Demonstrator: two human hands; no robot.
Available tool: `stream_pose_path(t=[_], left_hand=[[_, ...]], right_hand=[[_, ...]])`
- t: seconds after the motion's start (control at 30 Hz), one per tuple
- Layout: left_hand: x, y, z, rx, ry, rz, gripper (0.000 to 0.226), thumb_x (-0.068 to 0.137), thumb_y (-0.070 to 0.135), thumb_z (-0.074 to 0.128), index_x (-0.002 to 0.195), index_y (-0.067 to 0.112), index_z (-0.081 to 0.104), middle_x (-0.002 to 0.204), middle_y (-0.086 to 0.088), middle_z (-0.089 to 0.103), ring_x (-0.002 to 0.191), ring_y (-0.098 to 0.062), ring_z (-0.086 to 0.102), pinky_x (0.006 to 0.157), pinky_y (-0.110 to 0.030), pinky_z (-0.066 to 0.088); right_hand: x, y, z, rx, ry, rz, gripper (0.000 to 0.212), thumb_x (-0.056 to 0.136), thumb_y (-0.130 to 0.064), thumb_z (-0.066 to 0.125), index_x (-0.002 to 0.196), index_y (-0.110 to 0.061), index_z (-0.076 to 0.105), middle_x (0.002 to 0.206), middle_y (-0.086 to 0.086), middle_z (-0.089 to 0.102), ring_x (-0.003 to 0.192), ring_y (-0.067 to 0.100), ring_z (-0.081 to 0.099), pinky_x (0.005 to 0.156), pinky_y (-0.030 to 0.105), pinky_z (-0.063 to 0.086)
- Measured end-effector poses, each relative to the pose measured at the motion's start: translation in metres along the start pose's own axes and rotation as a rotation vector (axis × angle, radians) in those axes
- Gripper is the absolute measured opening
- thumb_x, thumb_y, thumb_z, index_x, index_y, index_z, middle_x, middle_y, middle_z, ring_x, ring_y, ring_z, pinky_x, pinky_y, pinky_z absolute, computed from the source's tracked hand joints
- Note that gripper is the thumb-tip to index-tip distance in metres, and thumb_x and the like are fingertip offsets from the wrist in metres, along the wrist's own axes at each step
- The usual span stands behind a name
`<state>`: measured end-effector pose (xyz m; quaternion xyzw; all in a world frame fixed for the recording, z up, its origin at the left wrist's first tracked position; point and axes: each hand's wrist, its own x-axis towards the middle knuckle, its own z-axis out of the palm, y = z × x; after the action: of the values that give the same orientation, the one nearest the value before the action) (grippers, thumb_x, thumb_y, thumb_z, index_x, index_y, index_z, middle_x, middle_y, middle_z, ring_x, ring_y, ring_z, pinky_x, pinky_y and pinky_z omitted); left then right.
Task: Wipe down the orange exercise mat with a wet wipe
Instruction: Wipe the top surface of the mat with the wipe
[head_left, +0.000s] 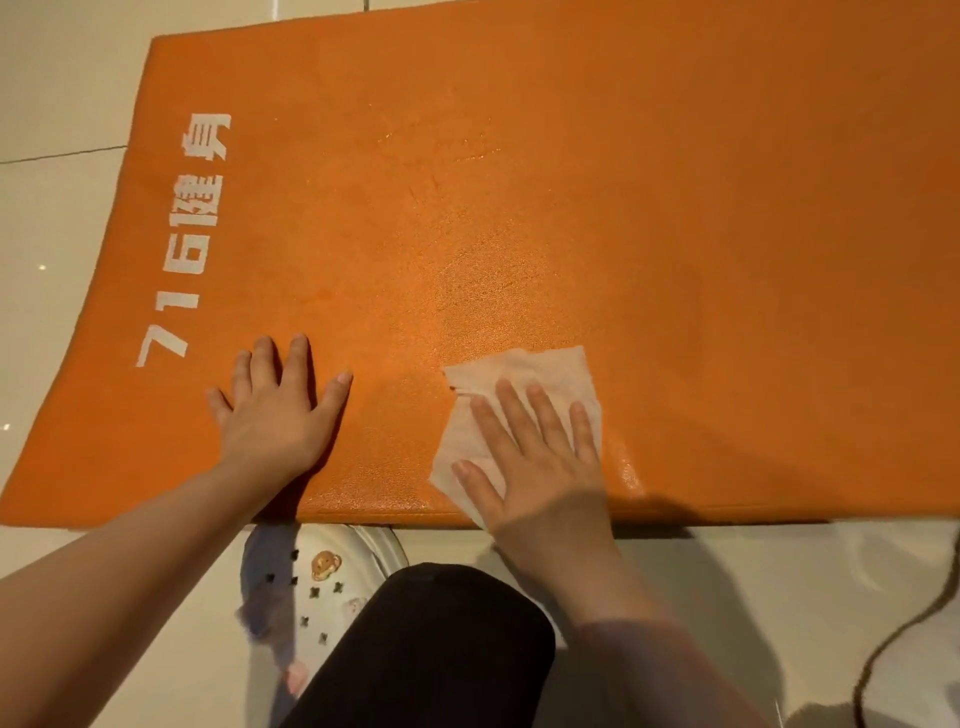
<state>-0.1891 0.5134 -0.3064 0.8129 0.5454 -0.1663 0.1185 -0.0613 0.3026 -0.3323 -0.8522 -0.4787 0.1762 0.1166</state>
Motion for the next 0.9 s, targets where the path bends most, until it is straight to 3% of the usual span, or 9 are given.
stream_pose_path(t=[0.13, 0.23, 0.37, 0.5, 0.6, 0.67, 0.77, 0.83, 0.9], left_hand=[[-0.003, -0.005, 0.000, 0.004, 0.006, 0.060, 0.073, 0.096, 0.065, 0.024, 0.157, 0.027, 0.013, 0.165, -0.009, 0.004, 0.152, -0.027, -0.002, 0.119, -0.055, 0.001], [-0.004, -0.007, 0.000, -0.016, 0.010, 0.074, 0.072, 0.096, 0.065, 0.025, 0.157, 0.028, 0.013, 0.165, -0.009, 0.004, 0.152, -0.027, -0.003, 0.119, -0.055, 0.000], [-0.005, -0.005, 0.001, -0.016, 0.015, 0.088, 0.070, 0.098, 0.063, 0.027, 0.157, 0.026, 0.016, 0.165, -0.011, 0.007, 0.152, -0.029, -0.001, 0.119, -0.057, 0.000], [-0.006, -0.008, -0.010, -0.028, -0.020, 0.108, 0.070, 0.098, 0.063, 0.027, 0.157, 0.027, 0.014, 0.165, -0.011, 0.005, 0.152, -0.030, -0.001, 0.118, -0.057, 0.000], [-0.010, -0.017, -0.026, -0.008, -0.115, 0.170, 0.069, 0.098, 0.061, 0.032, 0.157, 0.029, 0.015, 0.165, -0.008, 0.007, 0.152, -0.027, 0.003, 0.120, -0.052, 0.006], [-0.017, -0.027, -0.041, -0.032, -0.169, 0.239, 0.064, 0.099, 0.055, 0.042, 0.154, 0.026, 0.026, 0.163, -0.007, 0.017, 0.149, -0.027, 0.016, 0.119, -0.046, 0.020], [-0.040, -0.037, -0.063, -0.171, -0.224, 0.303, 0.053, 0.099, 0.044, 0.051, 0.146, 0.021, 0.043, 0.155, -0.006, 0.034, 0.139, -0.025, 0.036, 0.110, -0.037, 0.033], [-0.057, -0.041, -0.079, -0.236, -0.231, 0.315, 0.048, 0.100, 0.040, 0.053, 0.143, 0.020, 0.048, 0.148, -0.005, 0.044, 0.132, -0.023, 0.045, 0.104, -0.033, 0.038], [-0.070, -0.045, -0.098, -0.285, -0.227, 0.338, 0.043, 0.100, 0.037, 0.053, 0.139, 0.018, 0.052, 0.142, -0.004, 0.052, 0.127, -0.020, 0.051, 0.097, -0.029, 0.040]], right_hand=[[-0.004, 0.046, -0.023, -0.109, -0.060, 0.331, 0.078, 0.087, -0.067, -0.005, 0.156, -0.034, 0.010, 0.165, -0.004, 0.004, 0.152, 0.020, 0.000, 0.118, 0.044, -0.008], [-0.014, 0.052, -0.037, -0.145, -0.117, 0.507, 0.081, 0.084, -0.065, -0.012, 0.156, -0.032, -0.005, 0.164, -0.002, -0.012, 0.150, 0.022, -0.014, 0.118, 0.046, -0.012], [-0.003, 0.017, -0.037, -0.185, -0.346, 0.369, 0.069, 0.097, -0.061, 0.000, 0.153, -0.025, -0.020, 0.159, 0.007, -0.030, 0.146, 0.033, -0.027, 0.117, 0.057, -0.013], [0.019, -0.030, -0.041, -0.139, -0.442, 0.024, 0.063, 0.102, -0.056, 0.010, 0.154, -0.031, -0.014, 0.160, 0.000, -0.026, 0.147, 0.029, -0.026, 0.116, 0.057, -0.016], [0.014, -0.042, -0.047, -0.067, -0.290, 0.030, 0.068, 0.096, -0.065, 0.009, 0.155, -0.035, -0.007, 0.162, -0.004, -0.021, 0.149, 0.024, -0.018, 0.118, 0.053, -0.014], [0.000, -0.044, -0.060, -0.013, -0.161, 0.065, 0.078, 0.086, -0.069, 0.000, 0.156, -0.035, -0.001, 0.163, -0.005, -0.017, 0.150, 0.020, -0.015, 0.118, 0.048, -0.014], [-0.023, -0.045, -0.084, -0.013, -0.129, 0.079, 0.077, 0.086, -0.062, 0.000, 0.156, -0.031, 0.007, 0.164, -0.005, -0.010, 0.151, 0.016, -0.011, 0.115, 0.039, -0.016], [-0.035, -0.043, -0.101, 0.042, -0.145, 0.122, 0.059, 0.100, -0.050, 0.019, 0.155, -0.029, 0.017, 0.165, -0.004, 0.000, 0.151, 0.017, 0.001, 0.119, 0.033, -0.004], [-0.048, -0.045, -0.119, 0.099, -0.142, 0.184, 0.049, 0.104, -0.039, 0.037, 0.151, -0.026, 0.032, 0.163, -0.003, 0.017, 0.147, 0.018, 0.022, 0.116, 0.029, 0.021]])
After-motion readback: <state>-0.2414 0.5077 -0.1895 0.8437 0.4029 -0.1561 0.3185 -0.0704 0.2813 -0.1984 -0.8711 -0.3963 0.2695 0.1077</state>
